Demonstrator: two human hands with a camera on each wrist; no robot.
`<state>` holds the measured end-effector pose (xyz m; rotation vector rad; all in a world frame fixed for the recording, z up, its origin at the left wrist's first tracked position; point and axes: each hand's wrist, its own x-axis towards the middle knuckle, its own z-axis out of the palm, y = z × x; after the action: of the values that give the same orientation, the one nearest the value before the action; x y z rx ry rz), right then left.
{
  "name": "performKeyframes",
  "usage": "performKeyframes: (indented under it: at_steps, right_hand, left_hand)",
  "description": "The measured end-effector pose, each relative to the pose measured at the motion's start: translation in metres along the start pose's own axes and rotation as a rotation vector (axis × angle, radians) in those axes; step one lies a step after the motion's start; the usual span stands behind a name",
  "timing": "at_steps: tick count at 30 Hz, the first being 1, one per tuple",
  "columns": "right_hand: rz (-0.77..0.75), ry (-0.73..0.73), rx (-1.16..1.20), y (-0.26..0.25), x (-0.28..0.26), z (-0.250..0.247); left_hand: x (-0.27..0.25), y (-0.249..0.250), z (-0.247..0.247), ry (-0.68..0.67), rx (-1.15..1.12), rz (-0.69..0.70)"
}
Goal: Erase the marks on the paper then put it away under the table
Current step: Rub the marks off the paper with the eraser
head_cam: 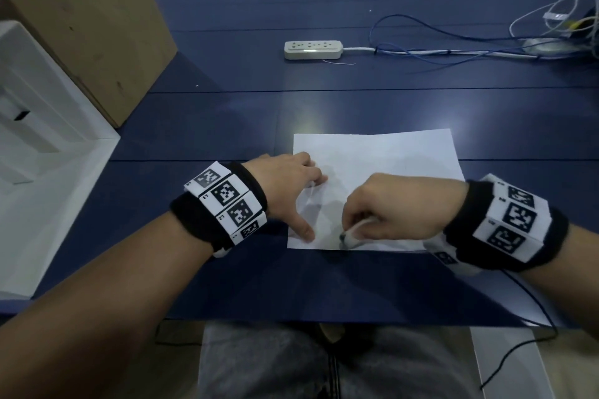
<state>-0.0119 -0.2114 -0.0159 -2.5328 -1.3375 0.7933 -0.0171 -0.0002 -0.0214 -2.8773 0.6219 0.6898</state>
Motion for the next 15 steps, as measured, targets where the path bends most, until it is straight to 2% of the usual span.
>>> performKeyframes:
  at_steps: [6,12,15]
  right_hand:
    - [0.111,0.198,-0.110,0.025,0.013,-0.015]
    - [-0.027,0.055,-0.079,0.006,0.000,-0.001]
    - [0.036,0.123,-0.117,0.018,0.011,-0.010]
  left_hand:
    - [0.000,0.002,-0.002,-0.012,0.009,-0.005]
    - [0.001,0.001,-0.001,-0.013,0.004,0.000]
    - [0.000,0.002,-0.002,-0.017,0.011,0.002]
